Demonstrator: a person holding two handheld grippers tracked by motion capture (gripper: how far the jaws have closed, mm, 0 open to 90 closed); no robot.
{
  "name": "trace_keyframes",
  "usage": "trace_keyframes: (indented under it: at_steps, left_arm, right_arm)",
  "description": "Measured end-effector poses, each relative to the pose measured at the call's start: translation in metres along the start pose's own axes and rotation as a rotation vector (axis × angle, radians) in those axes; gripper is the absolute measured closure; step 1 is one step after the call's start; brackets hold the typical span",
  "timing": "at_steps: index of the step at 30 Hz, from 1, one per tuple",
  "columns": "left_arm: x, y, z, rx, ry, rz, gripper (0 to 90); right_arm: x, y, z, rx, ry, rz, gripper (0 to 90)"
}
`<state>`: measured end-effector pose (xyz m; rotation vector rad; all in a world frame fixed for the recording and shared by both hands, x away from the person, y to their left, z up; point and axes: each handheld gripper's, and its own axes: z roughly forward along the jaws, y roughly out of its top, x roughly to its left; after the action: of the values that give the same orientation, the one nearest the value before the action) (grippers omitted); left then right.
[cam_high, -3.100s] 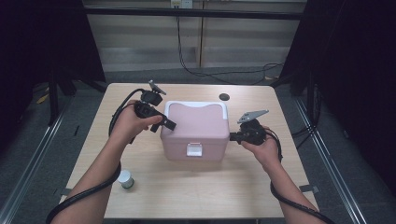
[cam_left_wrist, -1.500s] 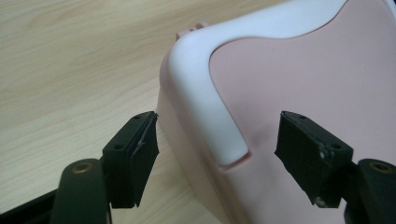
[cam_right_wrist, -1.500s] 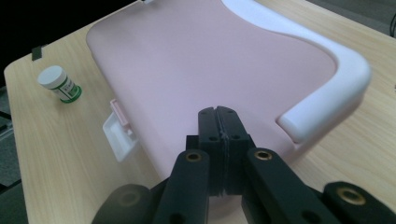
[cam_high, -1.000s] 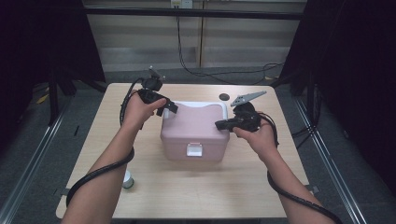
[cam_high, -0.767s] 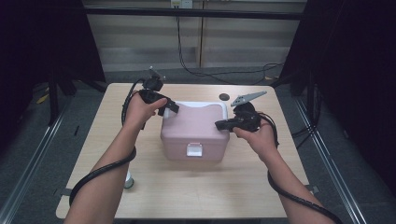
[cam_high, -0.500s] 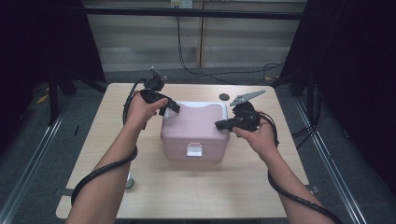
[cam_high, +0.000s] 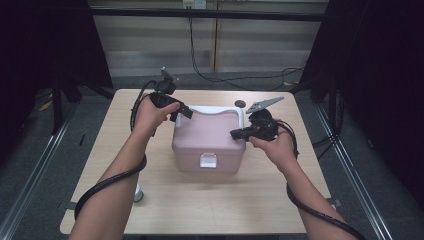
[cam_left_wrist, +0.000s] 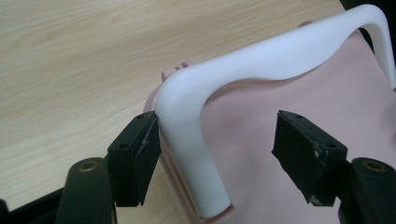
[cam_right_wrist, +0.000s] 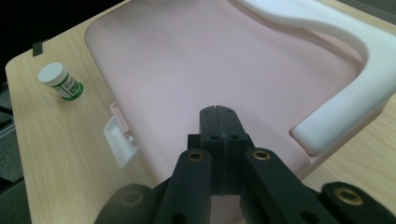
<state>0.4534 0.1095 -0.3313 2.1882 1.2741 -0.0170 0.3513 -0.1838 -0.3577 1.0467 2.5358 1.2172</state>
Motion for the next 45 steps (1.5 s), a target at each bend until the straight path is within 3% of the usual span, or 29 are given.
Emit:
trace_keyframes:
  at_steps: [10,17,29,34,45]
  left_arm:
    - [-0.003,-0.003,-0.007,-0.024,0.002,0.003,32.5]
    - [-0.005,-0.005,-0.012,-0.02,0.004,0.015,32.6]
    - [-0.009,-0.007,-0.022,-0.024,0.005,0.032,33.4]
    - [-0.013,-0.01,-0.033,-0.037,-0.02,0.042,33.7]
    - [-0.023,-0.018,-0.043,-0.025,-0.008,0.113,33.9]
  right_arm:
    - [0.001,0.001,0.0,0.01,-0.005,0.009,90.0]
    - [0.006,0.005,0.001,0.039,-0.032,-0.013,90.0]
    - [0.007,0.006,0.001,0.04,-0.039,0.002,90.0]
    - [0.007,0.006,0.002,0.04,-0.043,0.0,90.0]
    - [0.009,0.007,0.002,0.049,-0.053,-0.007,90.0]
